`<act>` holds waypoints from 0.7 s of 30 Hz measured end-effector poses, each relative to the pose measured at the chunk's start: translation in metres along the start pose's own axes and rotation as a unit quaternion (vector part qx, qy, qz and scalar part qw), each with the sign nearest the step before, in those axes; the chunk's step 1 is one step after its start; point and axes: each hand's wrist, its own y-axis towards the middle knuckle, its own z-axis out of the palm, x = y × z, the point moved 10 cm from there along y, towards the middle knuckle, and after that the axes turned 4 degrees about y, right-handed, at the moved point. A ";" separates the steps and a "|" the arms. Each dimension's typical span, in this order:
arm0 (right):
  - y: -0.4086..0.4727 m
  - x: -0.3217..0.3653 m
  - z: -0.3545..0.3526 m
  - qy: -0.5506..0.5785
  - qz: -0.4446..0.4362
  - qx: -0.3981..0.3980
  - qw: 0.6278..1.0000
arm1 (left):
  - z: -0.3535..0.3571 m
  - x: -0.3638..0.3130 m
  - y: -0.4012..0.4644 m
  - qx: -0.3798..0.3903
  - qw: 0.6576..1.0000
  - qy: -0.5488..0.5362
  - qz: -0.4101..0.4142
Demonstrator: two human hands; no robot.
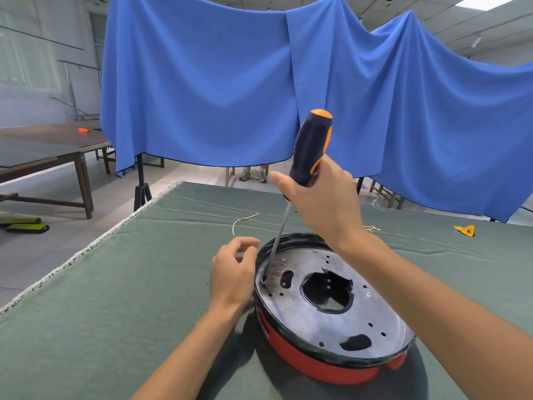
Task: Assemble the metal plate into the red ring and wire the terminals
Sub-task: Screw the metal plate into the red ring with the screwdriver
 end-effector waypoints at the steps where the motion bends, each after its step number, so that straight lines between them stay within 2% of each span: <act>1: 0.001 0.002 0.001 -0.017 0.003 0.000 1.000 | -0.001 -0.011 -0.002 0.008 1.000 -0.009 0.027; 5: 0.005 0.010 0.003 -0.107 0.012 0.004 0.994 | 0.013 -0.041 -0.015 0.076 0.990 -0.014 0.121; 7: 0.005 0.010 0.004 -0.120 0.022 0.011 0.992 | 0.016 -0.043 -0.017 0.071 0.989 -0.011 0.131; 8: 0.004 0.008 0.006 -0.101 0.030 0.026 0.994 | 0.014 -0.041 -0.015 0.064 0.989 -0.015 0.130; 10: 0.003 0.003 0.015 0.019 0.059 0.091 0.994 | 0.012 -0.043 -0.014 0.055 0.987 -0.005 0.153; 12: 0.001 0.001 0.027 0.160 0.101 0.169 0.967 | 0.012 -0.046 -0.014 0.056 0.982 0.016 0.182; 15: -0.001 0.006 0.039 0.216 0.102 0.229 0.944 | 0.016 -0.041 -0.010 0.081 0.979 0.047 0.180; 17: -0.001 0.008 0.039 0.220 0.085 0.211 0.949 | 0.015 -0.036 -0.008 0.088 0.984 0.018 0.155; 21: -0.001 -0.001 0.028 0.190 0.083 0.104 0.973 | 0.011 -0.026 -0.008 0.060 0.993 -0.059 0.088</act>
